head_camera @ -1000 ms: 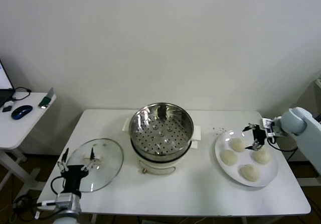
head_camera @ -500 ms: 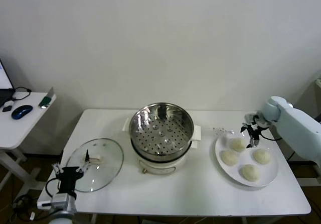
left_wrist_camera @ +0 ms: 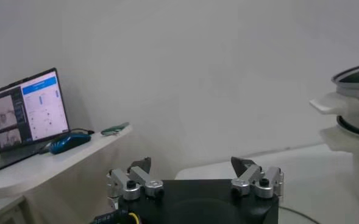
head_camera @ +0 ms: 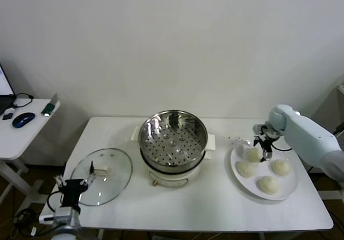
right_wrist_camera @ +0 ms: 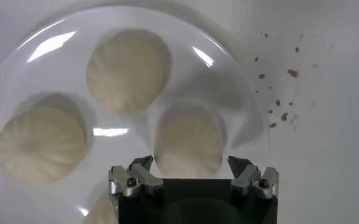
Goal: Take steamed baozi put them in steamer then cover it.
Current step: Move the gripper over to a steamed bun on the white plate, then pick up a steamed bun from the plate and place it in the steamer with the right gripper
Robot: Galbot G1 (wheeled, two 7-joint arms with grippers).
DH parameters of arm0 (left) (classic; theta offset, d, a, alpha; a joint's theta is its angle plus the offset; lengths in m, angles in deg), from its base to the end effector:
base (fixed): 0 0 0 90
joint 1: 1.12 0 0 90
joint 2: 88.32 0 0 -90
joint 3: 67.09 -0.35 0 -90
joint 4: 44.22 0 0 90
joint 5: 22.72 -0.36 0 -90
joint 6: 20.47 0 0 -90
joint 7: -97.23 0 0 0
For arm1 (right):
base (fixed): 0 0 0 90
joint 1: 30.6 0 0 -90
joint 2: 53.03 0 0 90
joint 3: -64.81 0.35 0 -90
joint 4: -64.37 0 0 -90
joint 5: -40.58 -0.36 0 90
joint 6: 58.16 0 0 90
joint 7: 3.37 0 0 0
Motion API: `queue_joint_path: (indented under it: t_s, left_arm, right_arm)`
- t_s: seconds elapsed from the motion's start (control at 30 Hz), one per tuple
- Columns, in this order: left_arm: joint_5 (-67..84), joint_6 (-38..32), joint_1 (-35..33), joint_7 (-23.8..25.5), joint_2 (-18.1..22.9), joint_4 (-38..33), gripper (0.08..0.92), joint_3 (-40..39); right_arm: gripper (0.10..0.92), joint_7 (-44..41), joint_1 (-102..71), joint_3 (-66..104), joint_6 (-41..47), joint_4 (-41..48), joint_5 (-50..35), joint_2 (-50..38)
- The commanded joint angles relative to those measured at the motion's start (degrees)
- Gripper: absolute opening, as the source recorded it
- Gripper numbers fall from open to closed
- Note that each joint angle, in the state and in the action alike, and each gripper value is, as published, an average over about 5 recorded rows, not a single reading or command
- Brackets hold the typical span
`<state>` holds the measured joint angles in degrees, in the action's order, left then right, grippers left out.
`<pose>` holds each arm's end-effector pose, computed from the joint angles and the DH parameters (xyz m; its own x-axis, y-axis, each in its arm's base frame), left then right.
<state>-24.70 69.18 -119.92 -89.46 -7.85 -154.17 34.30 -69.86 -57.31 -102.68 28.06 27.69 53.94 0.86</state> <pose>0.1881 0.1035 -0.3464 -0.9682 -0.2358 0.0840 -0.2039 0.9374 0.2822 0.5924 -0.2068 -0.2459 -0.0730 0.0268 0.9970 -0.9941 -0.0818 -0.0706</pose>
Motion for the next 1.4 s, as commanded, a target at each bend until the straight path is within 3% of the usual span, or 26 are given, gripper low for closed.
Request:
queue_joint_path:
  t_s: [0.03,0.53,0.87,1.13,1.4]
  left_arm:
    - [0.0,0.1,0.1,-0.1,-0.2,0.1,0.823,0.1]
    - [-0.1,0.3,-0.1,-0.1,-0.3,-0.4,0.823,-0.1]
    - [0.0,0.2,-0.5,-0.2,-0.3,-0.8,0.823,0.1]
    - [-0.1,0.1,-1.3,-0.4,-0.2,-1.4,0.823,-0.3]
    - [0.1,0.5,-1.7,-1.5,0.1,-1.5,0.823,-0.9]
  right_arm:
    - [0.819,-0.3,0.4,-0.9,-0.6,2.4,0.1,1.4]
    - [0.690,-0.6,1.8,-1.0,-2.3,2.2,-0.1,1.4]
    - [0.687,-4.0,19.9,-15.7,-11.1,-3.8,-11.2,2.1]
    - [0.687,-8.2,37.5,-26.6,-20.4,-7.2,-18.9,11.0]
    - [0.695,-7.2,39.6,-24.4,-28.3,-10.2,-13.9,22.8]
